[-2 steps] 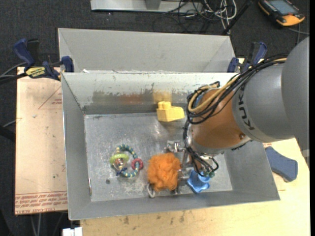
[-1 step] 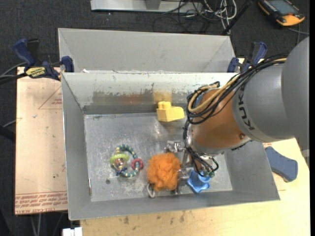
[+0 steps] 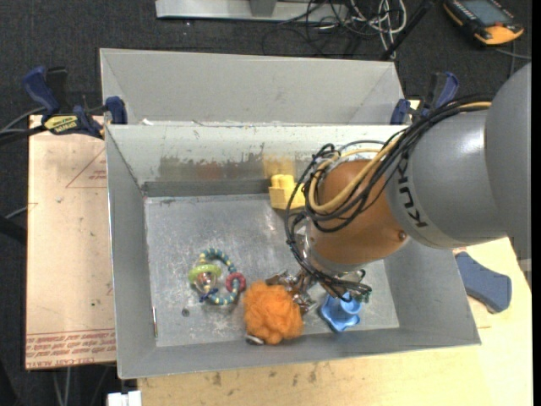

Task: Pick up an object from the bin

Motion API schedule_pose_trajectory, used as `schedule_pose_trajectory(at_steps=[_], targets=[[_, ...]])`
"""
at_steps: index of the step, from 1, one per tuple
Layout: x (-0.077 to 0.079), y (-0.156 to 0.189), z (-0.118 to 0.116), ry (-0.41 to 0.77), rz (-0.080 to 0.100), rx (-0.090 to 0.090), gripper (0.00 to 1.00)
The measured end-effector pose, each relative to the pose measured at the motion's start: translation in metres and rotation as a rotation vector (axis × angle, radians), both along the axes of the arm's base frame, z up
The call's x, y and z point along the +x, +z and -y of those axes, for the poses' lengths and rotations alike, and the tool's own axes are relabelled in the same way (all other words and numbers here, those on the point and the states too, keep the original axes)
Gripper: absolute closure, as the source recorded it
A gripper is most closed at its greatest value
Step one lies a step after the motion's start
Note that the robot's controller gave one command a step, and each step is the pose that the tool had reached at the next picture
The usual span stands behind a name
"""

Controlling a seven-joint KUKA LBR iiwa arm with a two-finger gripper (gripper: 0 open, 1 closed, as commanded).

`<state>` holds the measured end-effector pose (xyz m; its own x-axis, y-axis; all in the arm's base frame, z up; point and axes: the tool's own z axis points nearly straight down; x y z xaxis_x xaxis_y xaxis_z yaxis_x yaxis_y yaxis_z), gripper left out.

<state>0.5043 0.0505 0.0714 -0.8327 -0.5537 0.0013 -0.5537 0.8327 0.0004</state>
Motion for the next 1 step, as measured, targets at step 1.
schedule_pose_trajectory(at_steps=[1], targets=[[0.0000, -0.0001, 0.0001, 0.000, 0.000, 0.000, 1.00]])
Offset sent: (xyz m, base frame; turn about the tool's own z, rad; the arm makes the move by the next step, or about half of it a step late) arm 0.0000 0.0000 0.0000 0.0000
